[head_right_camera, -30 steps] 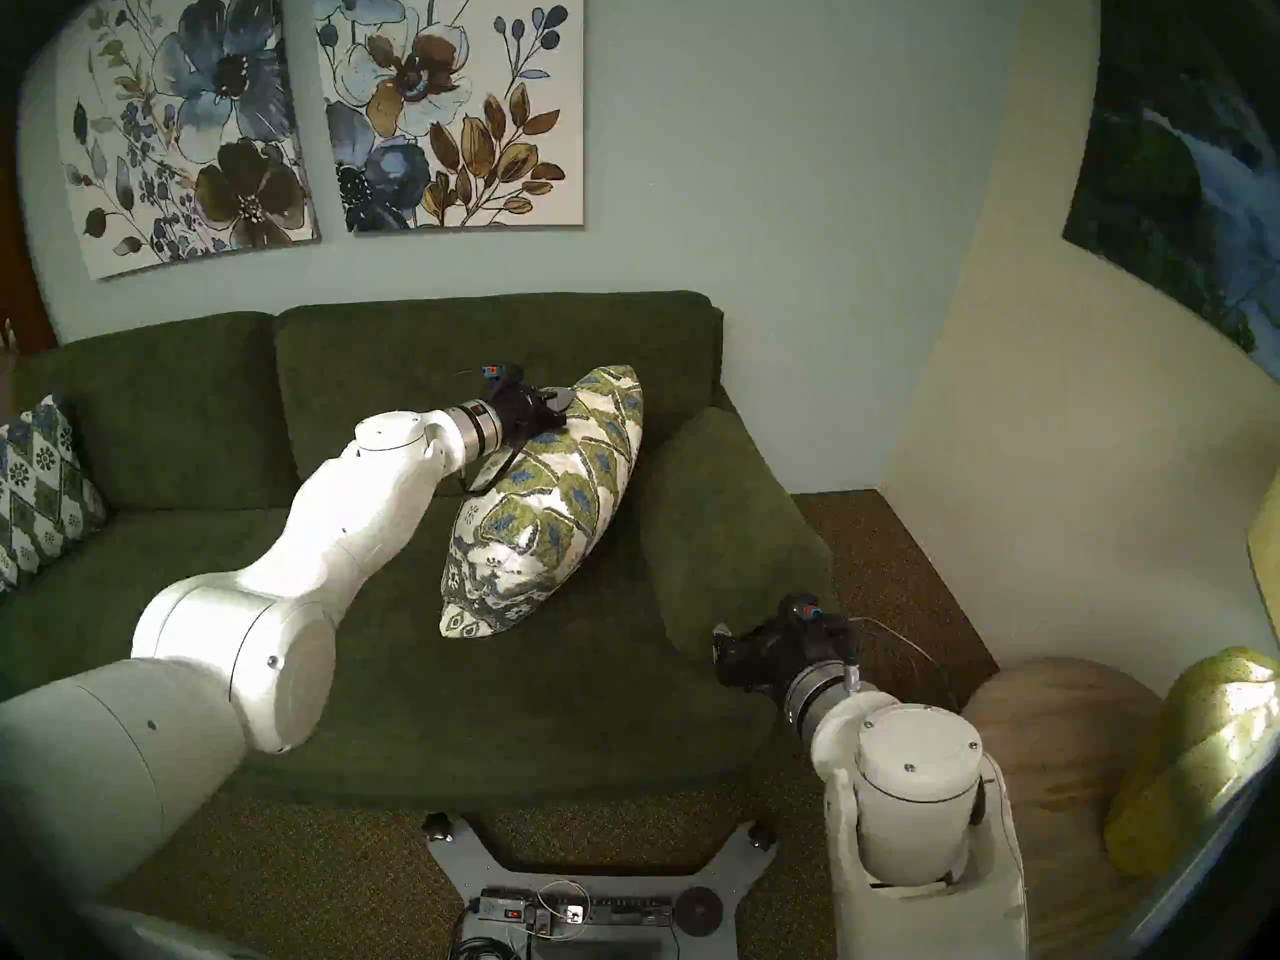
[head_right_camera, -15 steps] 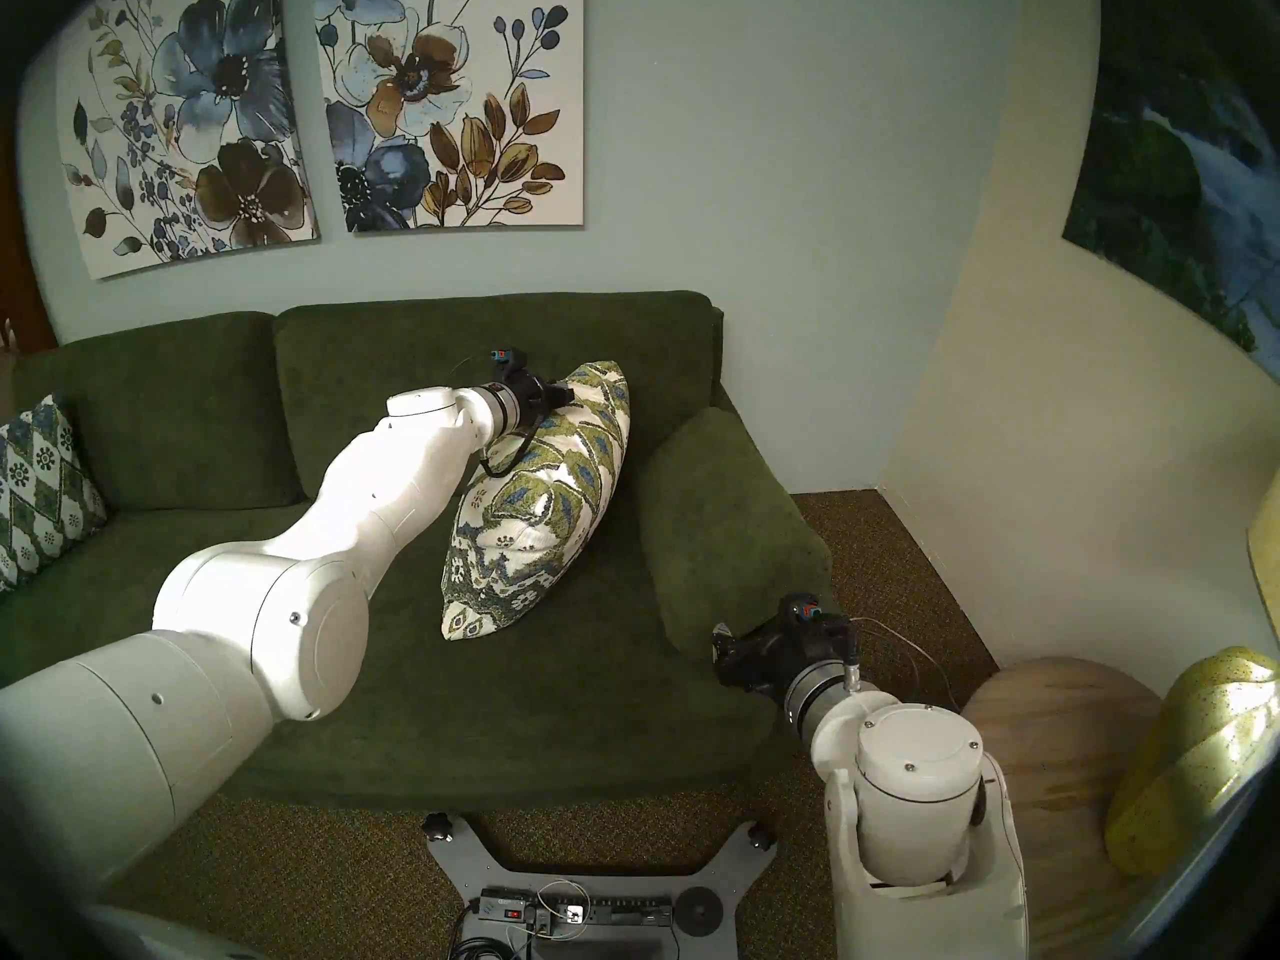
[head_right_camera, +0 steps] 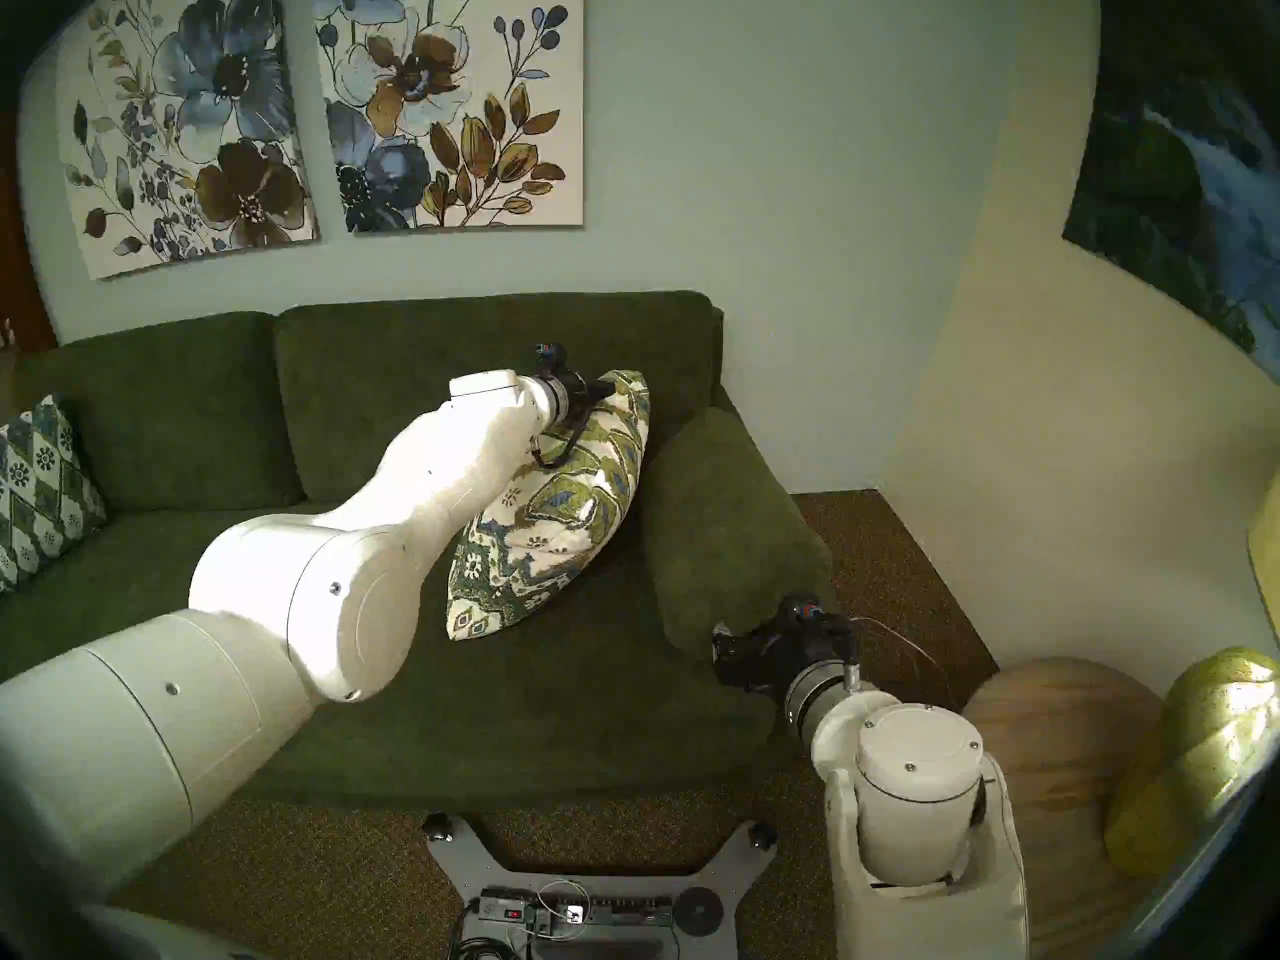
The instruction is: Fix throw pillow on sofa
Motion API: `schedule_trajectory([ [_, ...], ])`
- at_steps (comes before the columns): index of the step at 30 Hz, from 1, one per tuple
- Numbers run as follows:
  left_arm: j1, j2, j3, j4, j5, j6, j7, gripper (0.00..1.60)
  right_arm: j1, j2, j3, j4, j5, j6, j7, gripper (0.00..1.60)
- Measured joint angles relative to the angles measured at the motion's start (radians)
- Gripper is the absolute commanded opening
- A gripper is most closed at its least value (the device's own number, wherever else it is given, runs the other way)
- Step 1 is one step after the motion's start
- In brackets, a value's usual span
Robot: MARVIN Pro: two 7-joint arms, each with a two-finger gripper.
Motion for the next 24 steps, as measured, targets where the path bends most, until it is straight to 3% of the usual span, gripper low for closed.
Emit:
schedule_trajectory([
  [12,-0.032,-0.049,-0.037,0.029,-0.025,0.015,0.088,0.0,0.0,-0.002,0.001,0.0,-0.003,0.0,0.003,1.6],
  [23,-0.062,-0.057,-0.104,0.046,-0.07,0.029,0.139,0.0,0.0,-0.004,0.002,0.0,-0.006,0.0,0.005,1.6],
  [24,-0.066,-0.057,-0.111,0.048,-0.076,0.034,0.139,0.3,0.0,-0.004,0.002,0.0,-0.006,0.0,0.006,1.6],
])
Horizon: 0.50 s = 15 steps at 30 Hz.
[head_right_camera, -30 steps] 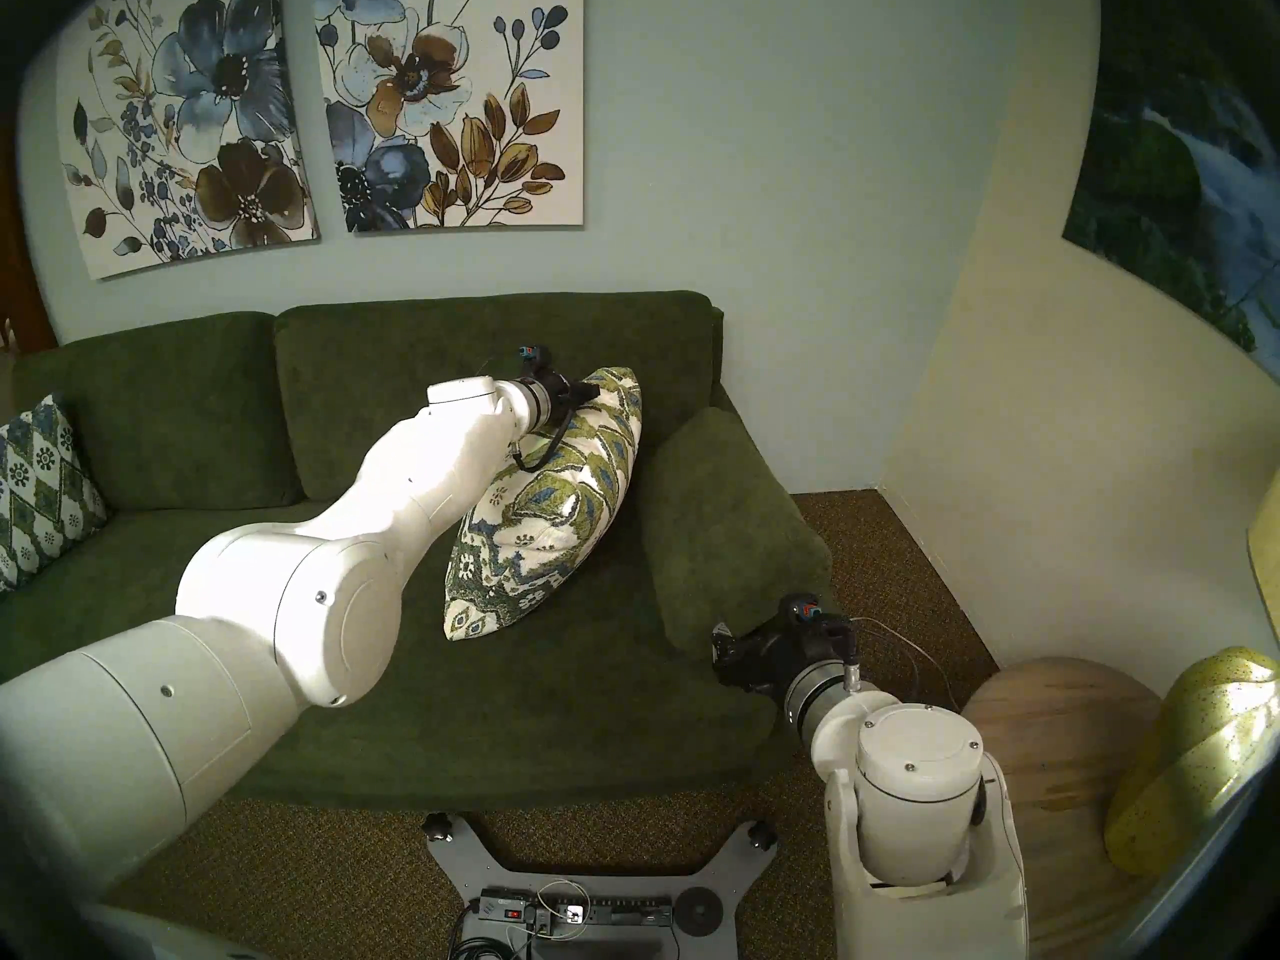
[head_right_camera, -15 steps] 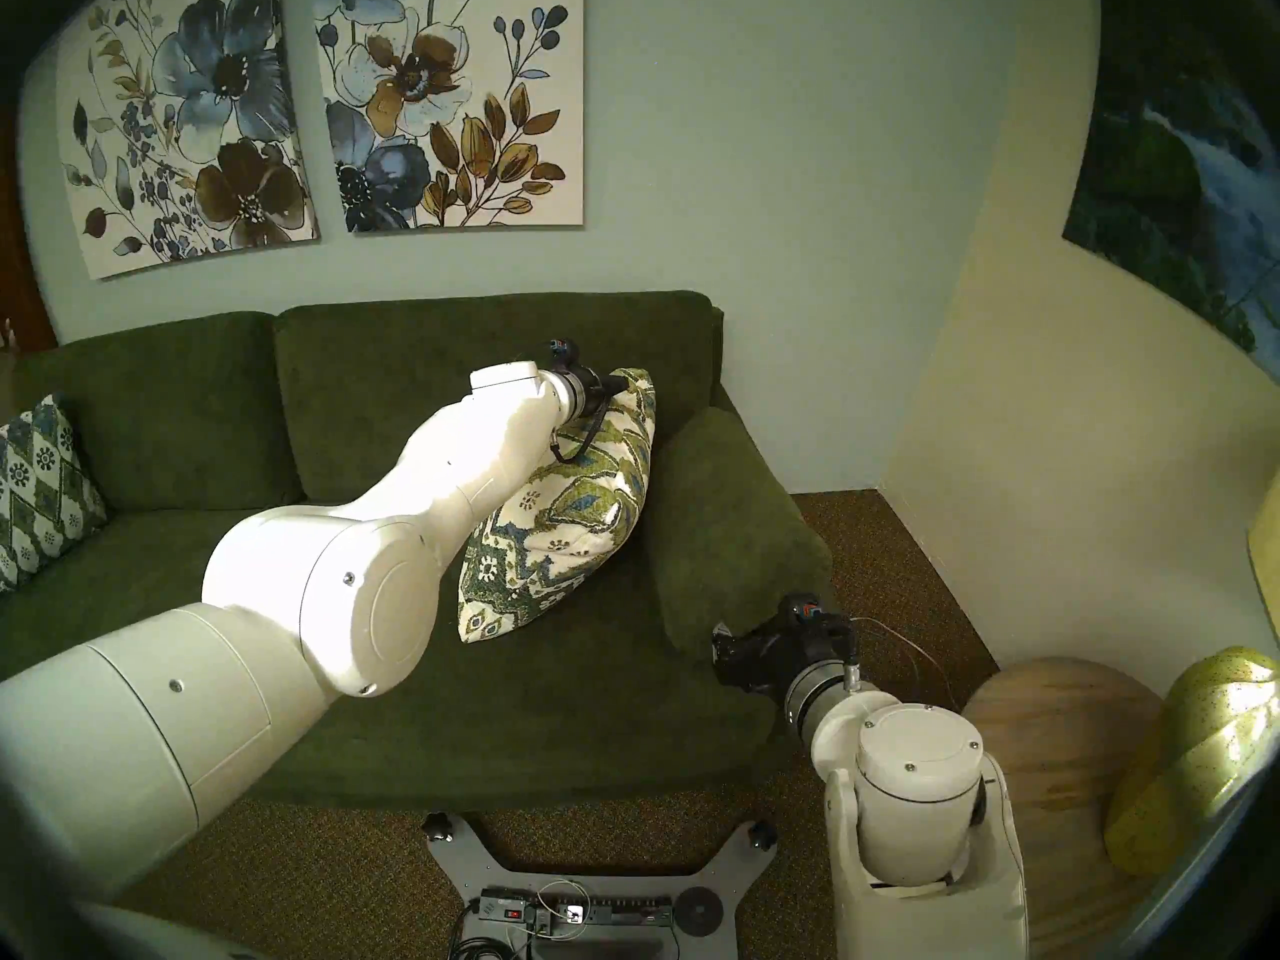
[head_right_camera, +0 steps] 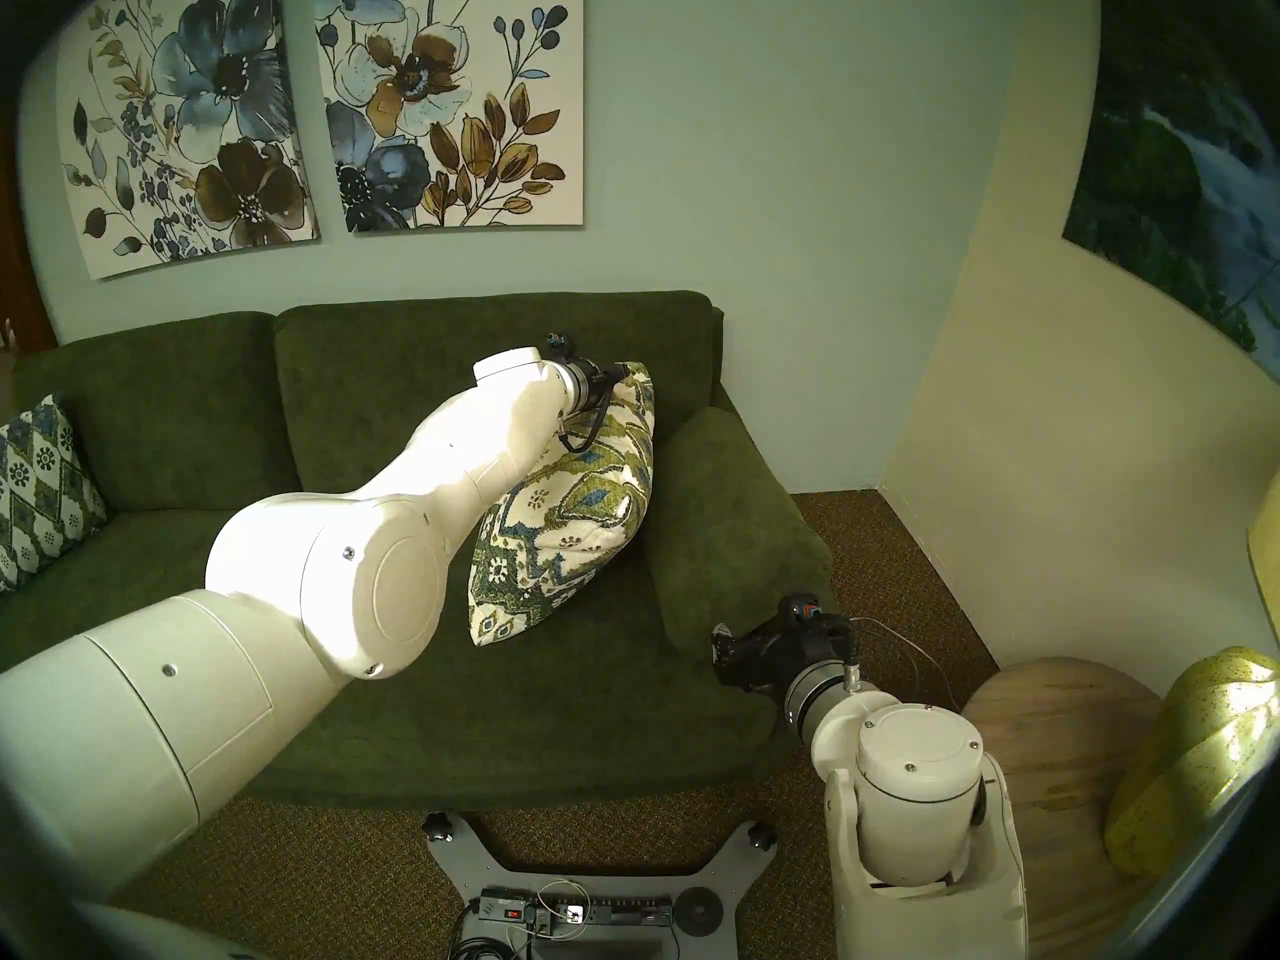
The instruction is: Fix throw pillow on sofa
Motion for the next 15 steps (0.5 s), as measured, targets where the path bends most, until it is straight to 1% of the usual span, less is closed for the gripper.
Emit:
schedule_trajectory([
  [1,-0.002,0.0,-0.004,0.002,-0.003,0.003,0.0,0.66,0.0,0.0,0.0,0.0,0.0,0.0,0.0,1.6],
  [2,-0.007,0.0,-0.011,0.006,-0.009,0.009,-0.003,1.6,0.0,0.0,0.0,0.0,0.0,0.0,0.001,1.6],
  [5,-0.018,0.0,-0.022,0.017,-0.022,0.023,-0.026,1.6,0.0,-0.001,0.0,0.0,-0.001,0.0,0.001,1.6],
  [10,-0.038,0.005,-0.024,0.018,-0.037,0.052,-0.107,1.6,0.0,-0.002,0.001,-0.001,-0.002,0.0,0.003,1.6],
  [15,-0.031,0.028,0.015,-0.017,-0.041,0.121,-0.194,1.6,0.0,-0.003,0.002,-0.003,-0.003,0.0,0.005,1.6],
])
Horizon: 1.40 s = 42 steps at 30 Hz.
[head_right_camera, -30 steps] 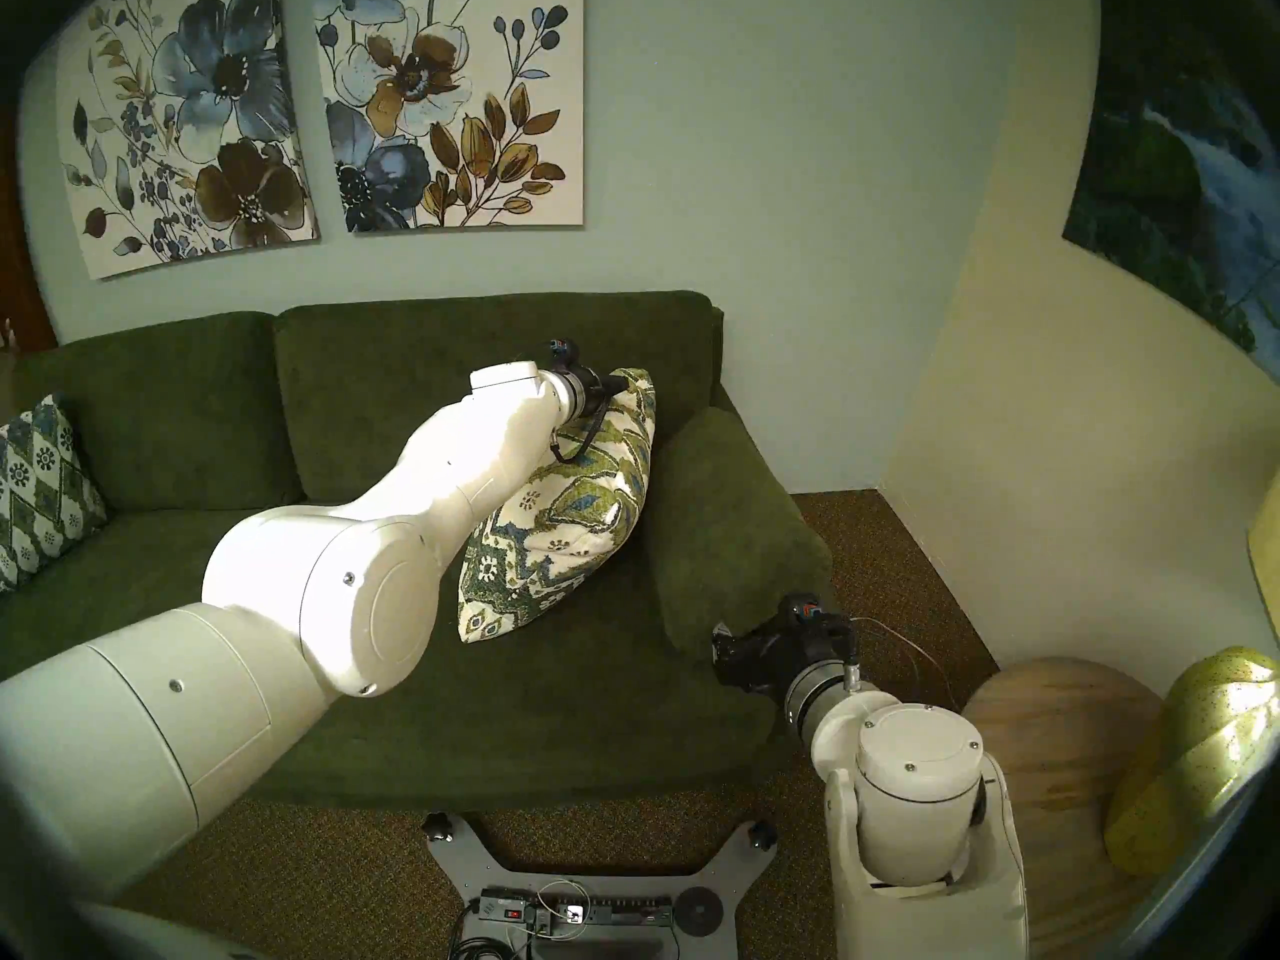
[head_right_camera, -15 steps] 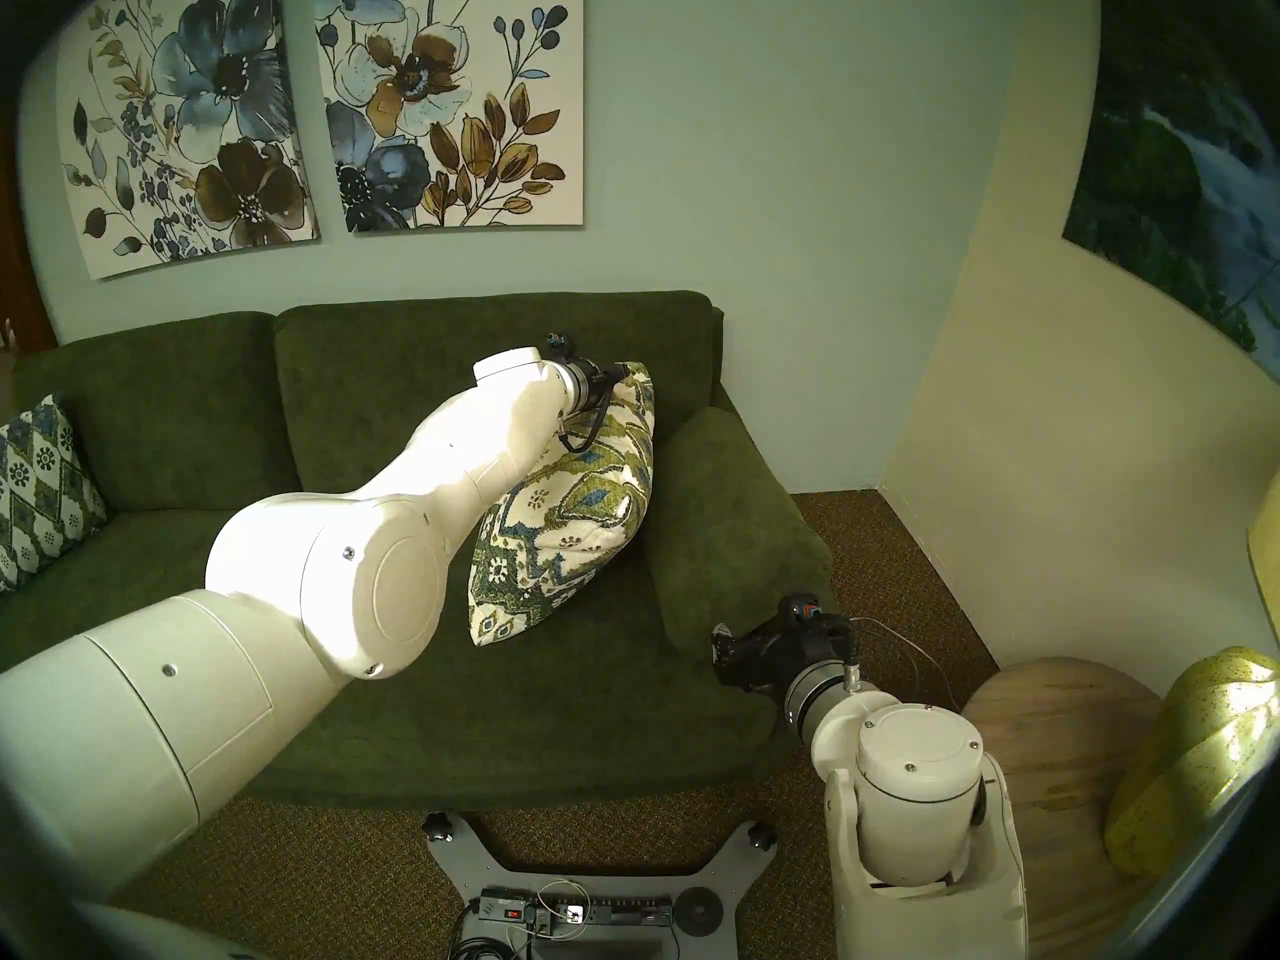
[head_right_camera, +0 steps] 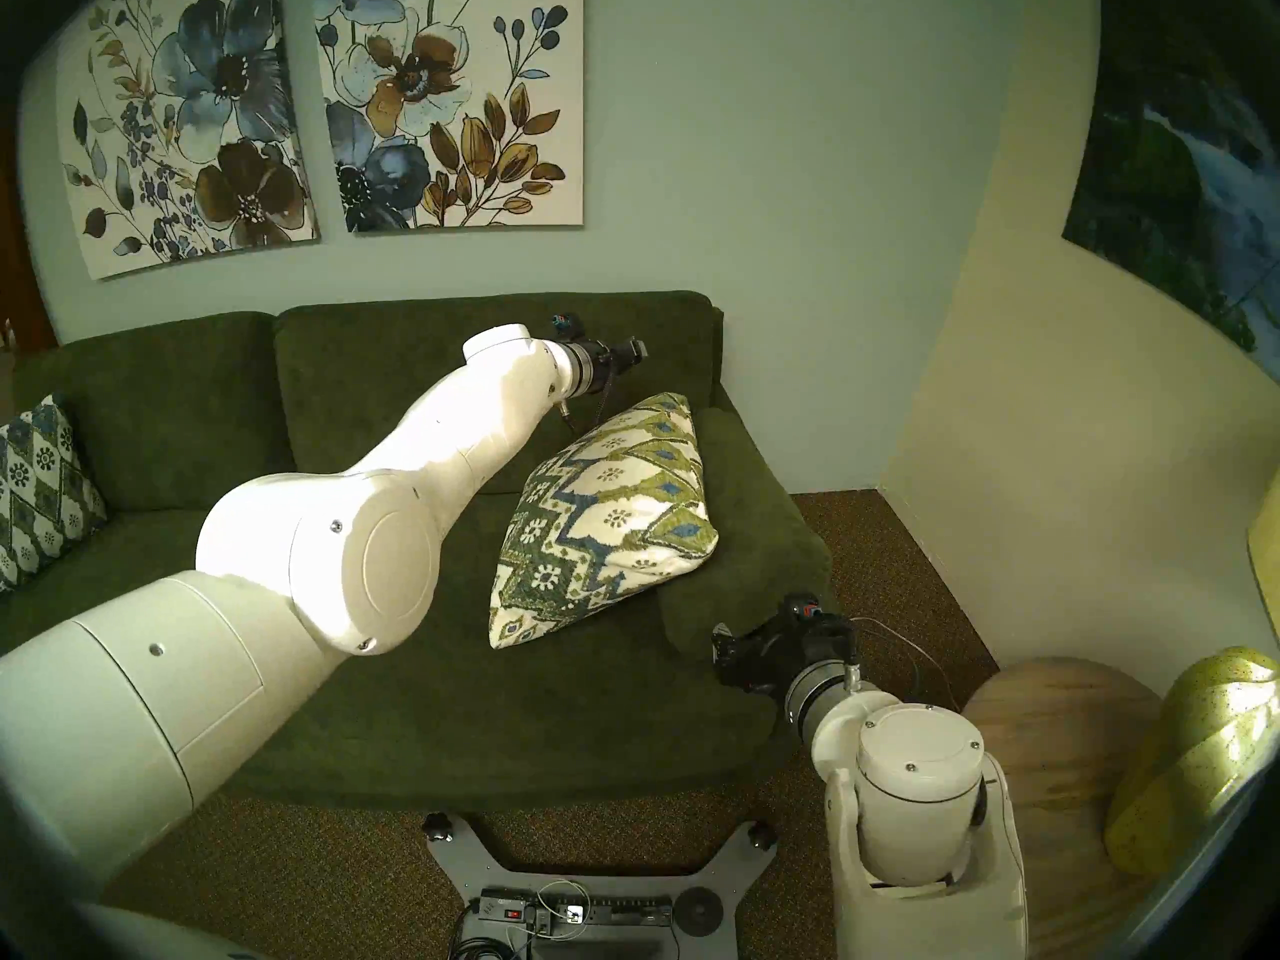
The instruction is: Fix throw pillow on sofa
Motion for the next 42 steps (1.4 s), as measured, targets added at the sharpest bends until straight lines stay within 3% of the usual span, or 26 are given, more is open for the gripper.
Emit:
schedule_trajectory([
  [8,0.041,0.071,0.052,-0.057,0.027,0.077,-0.129,1.6,0.0,-0.002,0.0,0.001,-0.002,0.0,0.002,1.6],
  [17,0.099,0.181,0.058,-0.096,0.06,0.112,-0.198,1.6,0.0,-0.004,0.001,0.004,-0.006,0.0,0.003,1.6],
  [30,0.181,0.314,0.058,-0.171,0.086,0.124,-0.351,1.6,0.001,-0.006,0.001,0.008,-0.01,0.0,0.005,1.6],
  [42,0.282,0.37,0.087,-0.246,0.081,0.102,-0.531,1.6,0.001,-0.009,0.002,0.011,-0.014,0.0,0.006,1.6],
])
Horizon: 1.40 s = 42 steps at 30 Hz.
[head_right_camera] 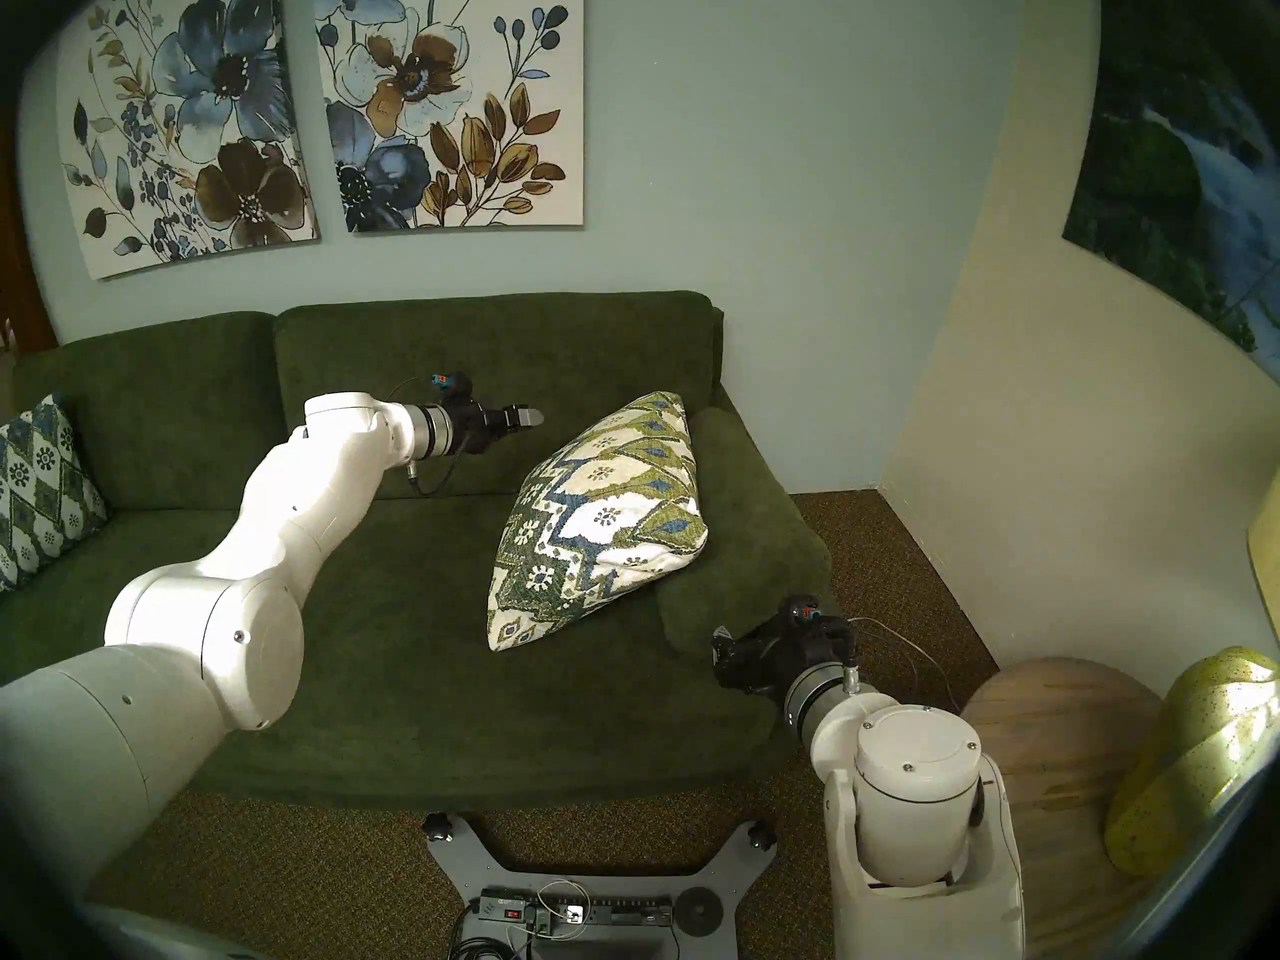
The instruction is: Fix throw pillow on sofa
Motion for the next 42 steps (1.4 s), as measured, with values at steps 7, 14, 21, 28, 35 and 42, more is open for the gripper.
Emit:
schedule_trajectory([
  [7,0.059,0.035,0.022,-0.055,-0.001,-0.026,-0.102,1.6,0.0,-0.001,0.0,0.001,-0.002,0.0,0.001,1.6],
  [14,0.12,0.1,0.029,-0.118,-0.001,-0.067,-0.214,1.6,0.001,-0.003,0.0,0.001,-0.004,0.0,0.002,1.6],
  [21,0.188,0.189,0.014,-0.187,-0.001,-0.127,-0.332,1.6,0.002,-0.004,0.001,0.001,-0.006,0.0,0.003,1.6],
  [28,0.272,0.262,0.007,-0.267,-0.01,-0.203,-0.446,1.6,0.005,-0.005,0.0,0.001,-0.007,0.0,0.006,1.6],
  [35,0.368,0.325,-0.002,-0.377,-0.035,-0.309,-0.575,1.6,0.038,-0.008,-0.011,-0.004,0.009,-0.002,0.028,1.6],
  [42,0.451,0.372,-0.02,-0.475,-0.07,-0.409,-0.687,1.6,0.102,-0.012,-0.031,0.009,0.035,-0.002,0.053,1.6],
])
